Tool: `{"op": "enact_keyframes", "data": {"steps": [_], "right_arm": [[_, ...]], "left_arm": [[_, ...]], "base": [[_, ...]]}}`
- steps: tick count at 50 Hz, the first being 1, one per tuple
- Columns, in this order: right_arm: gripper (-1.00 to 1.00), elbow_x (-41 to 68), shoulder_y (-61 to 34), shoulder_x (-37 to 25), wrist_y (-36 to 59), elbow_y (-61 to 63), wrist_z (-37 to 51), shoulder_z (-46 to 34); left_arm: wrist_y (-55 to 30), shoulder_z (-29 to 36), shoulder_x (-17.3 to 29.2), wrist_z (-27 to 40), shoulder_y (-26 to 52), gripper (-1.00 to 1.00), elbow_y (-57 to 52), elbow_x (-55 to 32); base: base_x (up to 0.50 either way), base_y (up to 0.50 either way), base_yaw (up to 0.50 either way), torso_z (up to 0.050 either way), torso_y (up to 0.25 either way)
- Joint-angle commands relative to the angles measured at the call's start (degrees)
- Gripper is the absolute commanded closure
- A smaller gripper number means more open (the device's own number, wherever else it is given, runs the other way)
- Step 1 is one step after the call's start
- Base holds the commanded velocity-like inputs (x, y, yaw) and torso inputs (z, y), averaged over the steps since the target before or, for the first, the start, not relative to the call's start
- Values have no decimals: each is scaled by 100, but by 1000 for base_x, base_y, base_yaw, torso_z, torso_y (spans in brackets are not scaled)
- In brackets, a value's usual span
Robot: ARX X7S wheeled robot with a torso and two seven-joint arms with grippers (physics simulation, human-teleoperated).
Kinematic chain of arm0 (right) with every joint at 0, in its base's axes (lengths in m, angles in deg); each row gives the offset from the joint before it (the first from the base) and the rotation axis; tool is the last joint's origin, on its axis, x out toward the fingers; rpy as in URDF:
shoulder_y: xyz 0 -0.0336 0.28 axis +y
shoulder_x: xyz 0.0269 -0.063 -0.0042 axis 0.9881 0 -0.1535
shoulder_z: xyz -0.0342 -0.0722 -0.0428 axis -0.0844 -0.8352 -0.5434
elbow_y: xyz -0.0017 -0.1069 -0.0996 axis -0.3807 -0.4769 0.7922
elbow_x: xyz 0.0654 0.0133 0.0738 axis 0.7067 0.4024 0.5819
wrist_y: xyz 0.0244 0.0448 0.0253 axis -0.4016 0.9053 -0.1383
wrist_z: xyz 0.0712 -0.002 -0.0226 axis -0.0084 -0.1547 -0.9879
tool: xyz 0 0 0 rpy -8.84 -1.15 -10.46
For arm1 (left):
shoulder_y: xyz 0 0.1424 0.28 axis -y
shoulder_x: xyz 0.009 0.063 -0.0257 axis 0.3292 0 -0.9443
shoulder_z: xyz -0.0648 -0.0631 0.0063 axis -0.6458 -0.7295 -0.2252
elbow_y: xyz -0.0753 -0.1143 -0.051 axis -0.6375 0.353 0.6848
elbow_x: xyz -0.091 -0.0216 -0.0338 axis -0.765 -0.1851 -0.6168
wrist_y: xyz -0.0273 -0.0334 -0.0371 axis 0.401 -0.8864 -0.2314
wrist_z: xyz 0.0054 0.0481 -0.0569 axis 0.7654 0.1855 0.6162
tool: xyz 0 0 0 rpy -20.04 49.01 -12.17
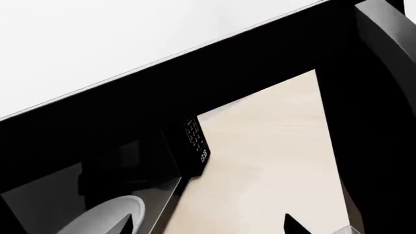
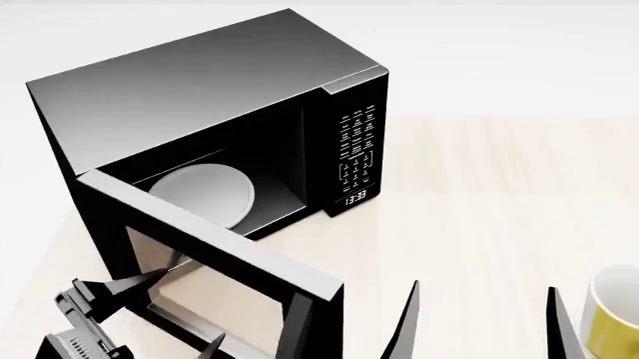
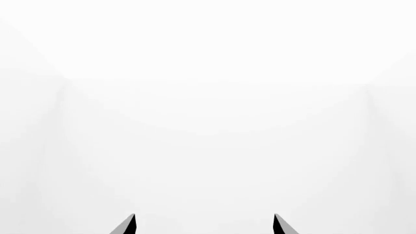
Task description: Close the microwave.
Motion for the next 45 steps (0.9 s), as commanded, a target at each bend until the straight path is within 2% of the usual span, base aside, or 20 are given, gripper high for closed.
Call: {"op": "enact_keyframes", "data": {"steps": [1, 45], "right_arm": [[-100, -25, -13, 25, -23, -50, -42, 33], [-100, 3, -33, -59, -39, -140, 57, -50]], "left_arm": [[107, -93, -293, 147, 244, -100, 353, 113], [409, -171, -865, 735, 922, -100, 1369, 271]], "base": [[0, 0, 0, 0, 0], [0, 0, 0, 0, 0]]}}
